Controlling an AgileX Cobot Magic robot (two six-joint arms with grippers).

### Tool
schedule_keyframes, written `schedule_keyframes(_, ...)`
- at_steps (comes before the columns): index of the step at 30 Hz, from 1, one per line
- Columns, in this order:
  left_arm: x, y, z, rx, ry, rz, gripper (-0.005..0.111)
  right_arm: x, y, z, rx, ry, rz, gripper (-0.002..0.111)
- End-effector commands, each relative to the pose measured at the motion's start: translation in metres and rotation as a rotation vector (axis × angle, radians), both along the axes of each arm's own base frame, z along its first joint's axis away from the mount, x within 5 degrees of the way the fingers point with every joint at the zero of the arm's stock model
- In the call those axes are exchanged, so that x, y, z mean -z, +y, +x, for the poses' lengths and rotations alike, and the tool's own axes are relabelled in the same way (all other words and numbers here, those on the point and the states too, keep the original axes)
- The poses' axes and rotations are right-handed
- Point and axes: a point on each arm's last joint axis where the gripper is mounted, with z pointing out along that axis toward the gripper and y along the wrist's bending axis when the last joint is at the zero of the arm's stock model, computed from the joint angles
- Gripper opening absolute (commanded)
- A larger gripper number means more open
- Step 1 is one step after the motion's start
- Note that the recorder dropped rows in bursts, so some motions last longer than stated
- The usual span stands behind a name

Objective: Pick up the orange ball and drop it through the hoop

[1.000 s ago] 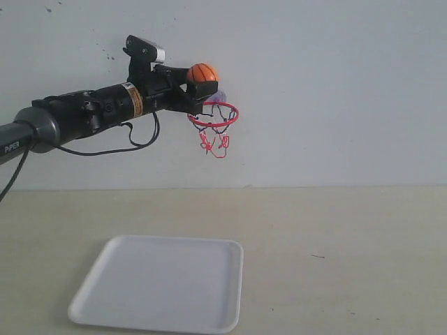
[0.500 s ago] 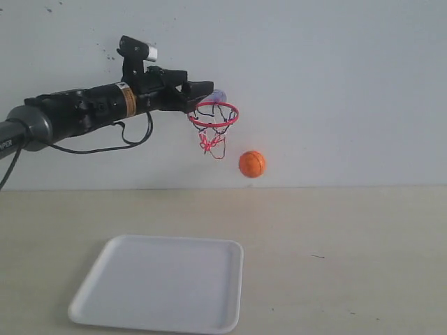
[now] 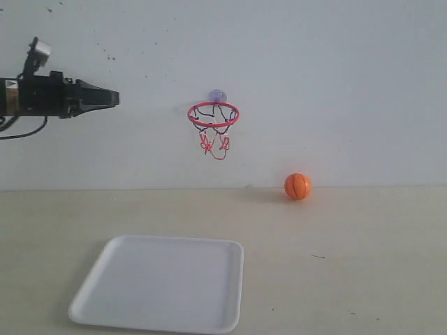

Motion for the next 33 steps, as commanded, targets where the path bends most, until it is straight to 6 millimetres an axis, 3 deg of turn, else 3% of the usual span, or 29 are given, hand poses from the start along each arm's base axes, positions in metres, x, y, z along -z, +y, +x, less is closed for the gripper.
schedule_keyframes(1, -0.011, 0.029, -0.014, -0.04, 0.116, -0.06, 0.004, -0.001, 0.0, 0.0, 0.001, -0.014, -0.006, 0.0)
schedule_keyframes(5, -0.025, 0.034, -0.036, -0.058, 0.144, -0.064, 0.004, -0.001, 0.0, 0.0, 0.001, -0.014, -0.006, 0.0)
schedule_keyframes(10, -0.049, 0.023, -0.078, -0.05, 0.154, -0.053, 0.004, -0.002, 0.0, 0.0, 0.0, -0.019, -0.005, 0.0)
schedule_keyframes(14, -0.049, 0.009, -0.119, -0.034, 0.215, -0.056, 0.004, -0.001, 0.0, 0.0, 0.001, -0.015, -0.006, 0.0)
schedule_keyframes(18, -0.045, -0.003, -0.175, -0.031, 0.281, -0.063, 0.004, -0.001, 0.0, 0.0, 0.001, -0.015, -0.006, 0.0)
schedule_keyframes(27, -0.049, -0.035, -0.319, -0.032, 0.244, -0.087, 0.004, -0.001, 0.0, 0.0, 0.001, -0.015, -0.006, 0.0)
schedule_keyframes(33, -0.052, -0.053, -0.401, -0.049, 0.127, -0.265, 0.004, -0.001, 0.0, 0.0, 0.001, -0.015, -0.006, 0.0)
